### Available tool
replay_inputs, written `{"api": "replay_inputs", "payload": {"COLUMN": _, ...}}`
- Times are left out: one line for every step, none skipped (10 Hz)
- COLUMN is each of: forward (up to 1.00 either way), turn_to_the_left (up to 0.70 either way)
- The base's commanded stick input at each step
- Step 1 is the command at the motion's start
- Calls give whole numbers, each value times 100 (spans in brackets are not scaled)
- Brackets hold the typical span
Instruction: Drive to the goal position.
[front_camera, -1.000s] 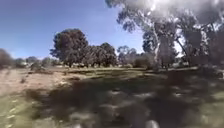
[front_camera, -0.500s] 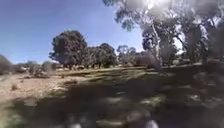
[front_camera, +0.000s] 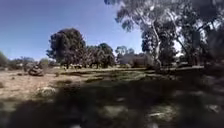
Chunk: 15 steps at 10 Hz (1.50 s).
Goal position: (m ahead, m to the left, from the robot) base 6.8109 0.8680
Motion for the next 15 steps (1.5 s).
{"api": "replay_inputs", "payload": {"forward": 100, "turn_to_the_left": 0}}
{"api": "replay_inputs", "payload": {"forward": 100, "turn_to_the_left": 0}}
{"api": "replay_inputs", "payload": {"forward": 100, "turn_to_the_left": 0}}
{"api": "replay_inputs", "payload": {"forward": 100, "turn_to_the_left": 0}}
{"api": "replay_inputs", "payload": {"forward": 100, "turn_to_the_left": 0}}
{"api": "replay_inputs", "payload": {"forward": 100, "turn_to_the_left": -5}}
{"api": "replay_inputs", "payload": {"forward": 100, "turn_to_the_left": -19}}
{"api": "replay_inputs", "payload": {"forward": 100, "turn_to_the_left": -22}}
{"api": "replay_inputs", "payload": {"forward": 100, "turn_to_the_left": -7}}
{"api": "replay_inputs", "payload": {"forward": 100, "turn_to_the_left": 0}}
{"api": "replay_inputs", "payload": {"forward": 100, "turn_to_the_left": 0}}
{"api": "replay_inputs", "payload": {"forward": 100, "turn_to_the_left": 0}}
{"api": "replay_inputs", "payload": {"forward": 100, "turn_to_the_left": 0}}
{"api": "replay_inputs", "payload": {"forward": 100, "turn_to_the_left": 0}}
{"api": "replay_inputs", "payload": {"forward": 100, "turn_to_the_left": 0}}
